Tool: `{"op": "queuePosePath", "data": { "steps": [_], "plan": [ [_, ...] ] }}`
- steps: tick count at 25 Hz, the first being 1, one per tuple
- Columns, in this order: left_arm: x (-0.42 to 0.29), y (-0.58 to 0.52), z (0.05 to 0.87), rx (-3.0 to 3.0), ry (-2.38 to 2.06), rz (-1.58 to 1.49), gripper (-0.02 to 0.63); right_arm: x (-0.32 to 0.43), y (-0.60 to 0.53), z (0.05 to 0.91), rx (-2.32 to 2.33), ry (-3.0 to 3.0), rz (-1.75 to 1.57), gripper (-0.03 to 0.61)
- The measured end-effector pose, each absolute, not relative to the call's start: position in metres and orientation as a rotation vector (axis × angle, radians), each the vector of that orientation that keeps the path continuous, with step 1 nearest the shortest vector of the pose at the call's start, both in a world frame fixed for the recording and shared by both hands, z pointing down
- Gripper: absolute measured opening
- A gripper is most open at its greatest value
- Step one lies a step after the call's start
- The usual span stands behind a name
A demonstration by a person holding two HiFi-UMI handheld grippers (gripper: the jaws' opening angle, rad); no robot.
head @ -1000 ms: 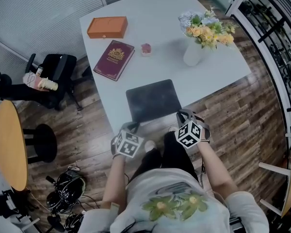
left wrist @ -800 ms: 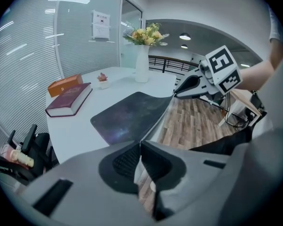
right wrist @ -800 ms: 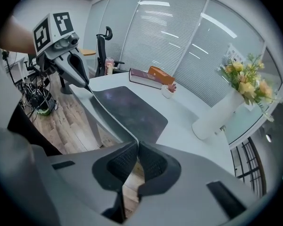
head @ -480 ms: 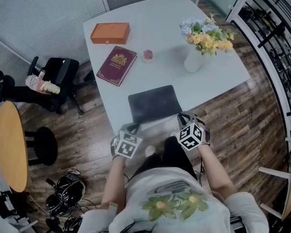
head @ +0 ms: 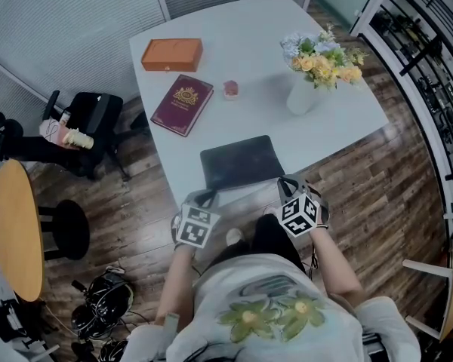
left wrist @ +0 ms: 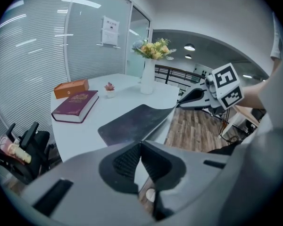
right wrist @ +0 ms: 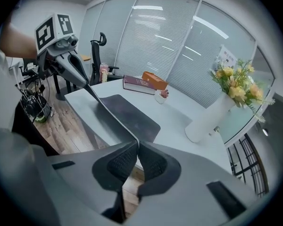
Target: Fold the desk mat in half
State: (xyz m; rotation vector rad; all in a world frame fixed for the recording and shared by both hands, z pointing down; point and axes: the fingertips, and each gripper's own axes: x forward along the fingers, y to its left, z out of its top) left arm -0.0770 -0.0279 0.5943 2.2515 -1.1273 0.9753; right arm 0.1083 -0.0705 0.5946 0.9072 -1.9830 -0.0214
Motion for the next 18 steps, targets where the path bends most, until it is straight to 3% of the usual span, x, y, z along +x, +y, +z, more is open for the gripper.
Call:
{"op": "queuePosePath", "data": {
  "steps": [18],
  "plan": [
    [-0.082,-0.051,0.56,2.321,-1.211,0.875,0.011,0.11,-0.09,0.565,0.997,-2.003,-0.029,0.031]
  ]
}}
